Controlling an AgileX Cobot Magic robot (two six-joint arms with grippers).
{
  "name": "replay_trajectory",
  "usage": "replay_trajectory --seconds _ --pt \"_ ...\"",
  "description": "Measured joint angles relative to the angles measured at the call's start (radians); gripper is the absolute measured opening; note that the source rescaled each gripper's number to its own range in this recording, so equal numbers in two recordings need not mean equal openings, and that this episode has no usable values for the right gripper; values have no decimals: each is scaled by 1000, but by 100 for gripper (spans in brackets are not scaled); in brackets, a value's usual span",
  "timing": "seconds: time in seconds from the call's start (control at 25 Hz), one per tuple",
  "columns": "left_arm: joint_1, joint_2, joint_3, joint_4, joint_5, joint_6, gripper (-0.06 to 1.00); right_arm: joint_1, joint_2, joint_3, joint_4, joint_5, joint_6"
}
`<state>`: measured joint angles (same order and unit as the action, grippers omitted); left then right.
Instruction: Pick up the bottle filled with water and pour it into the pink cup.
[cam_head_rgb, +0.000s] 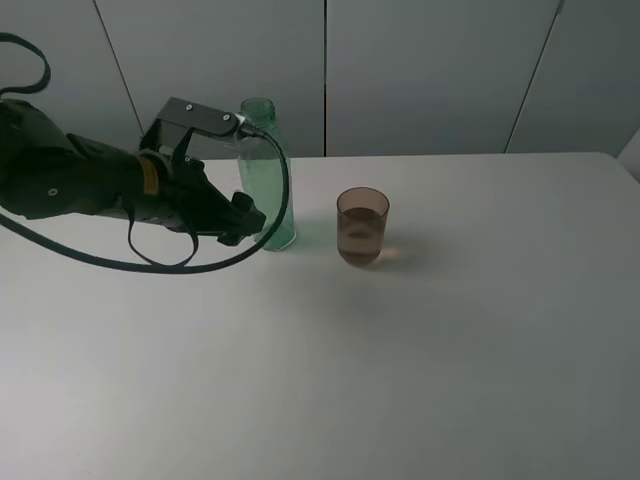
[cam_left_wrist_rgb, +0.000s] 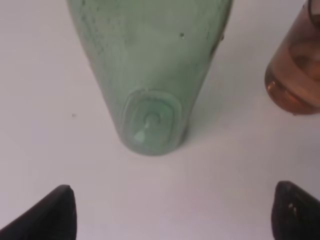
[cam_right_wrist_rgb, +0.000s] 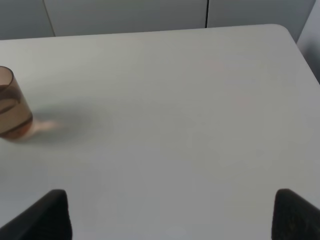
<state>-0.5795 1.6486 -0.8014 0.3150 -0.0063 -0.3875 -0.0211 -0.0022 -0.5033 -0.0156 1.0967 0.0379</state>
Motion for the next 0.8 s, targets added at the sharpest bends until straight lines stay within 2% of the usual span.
replay_trajectory --seconds 0.16,0.64,0.8 --pt "-35 -214 0 -27 212 0 100 0 0 0 0 0 0" --pt "-53 -815 8 -42 890 -52 100 0 0 0 0 0 0" --pt "-22 -957 70 -58 992 -56 100 0 0 0 0 0 0"
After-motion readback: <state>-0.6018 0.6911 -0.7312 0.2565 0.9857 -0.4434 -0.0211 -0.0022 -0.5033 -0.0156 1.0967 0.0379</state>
